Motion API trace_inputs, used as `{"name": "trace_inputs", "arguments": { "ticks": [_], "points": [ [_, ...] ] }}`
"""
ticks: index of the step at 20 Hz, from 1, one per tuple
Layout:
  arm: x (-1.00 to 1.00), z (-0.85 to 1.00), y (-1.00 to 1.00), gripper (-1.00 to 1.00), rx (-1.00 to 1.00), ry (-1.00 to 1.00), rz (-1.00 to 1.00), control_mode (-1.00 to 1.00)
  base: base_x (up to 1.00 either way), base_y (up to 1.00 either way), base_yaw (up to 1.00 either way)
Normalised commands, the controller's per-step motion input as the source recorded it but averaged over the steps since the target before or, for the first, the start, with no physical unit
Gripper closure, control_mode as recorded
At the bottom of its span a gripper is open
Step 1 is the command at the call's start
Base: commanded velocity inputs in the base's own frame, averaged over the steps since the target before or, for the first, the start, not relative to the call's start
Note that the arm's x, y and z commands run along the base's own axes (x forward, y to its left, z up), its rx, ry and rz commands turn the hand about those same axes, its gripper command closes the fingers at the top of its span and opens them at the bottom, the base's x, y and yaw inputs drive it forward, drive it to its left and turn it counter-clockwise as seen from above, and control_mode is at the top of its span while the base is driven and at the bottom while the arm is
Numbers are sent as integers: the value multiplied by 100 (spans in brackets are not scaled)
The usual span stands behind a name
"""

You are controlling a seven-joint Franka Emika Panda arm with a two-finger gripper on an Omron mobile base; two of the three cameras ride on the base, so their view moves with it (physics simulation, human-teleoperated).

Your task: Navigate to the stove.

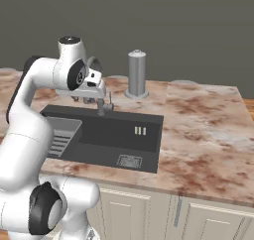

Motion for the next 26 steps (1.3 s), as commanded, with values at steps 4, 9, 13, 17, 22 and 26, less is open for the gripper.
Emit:
{"name": "trace_inputs", "arguments": {
  "ticks": [4, 9, 13, 17, 22, 26],
  "points": [
    [-35, 0, 1, -100, 0, 0, 0, -100, 0, 0, 0],
    [-99, 0, 2, -100, 0, 0, -1, -100, 0, 0, 0],
    [-100, 0, 3, -100, -5, -1, 0, -100, 0, 0, 0],
    [-99, 0, 6, -100, -7, 0, 0, -100, 0, 0, 0],
    [-93, 0, 8, -100, -7, 0, 0, -100, 0, 0, 0],
    [-35, 1, 0, -100, 0, 0, 0, -100, 0, 0, 0]
  ]
}}
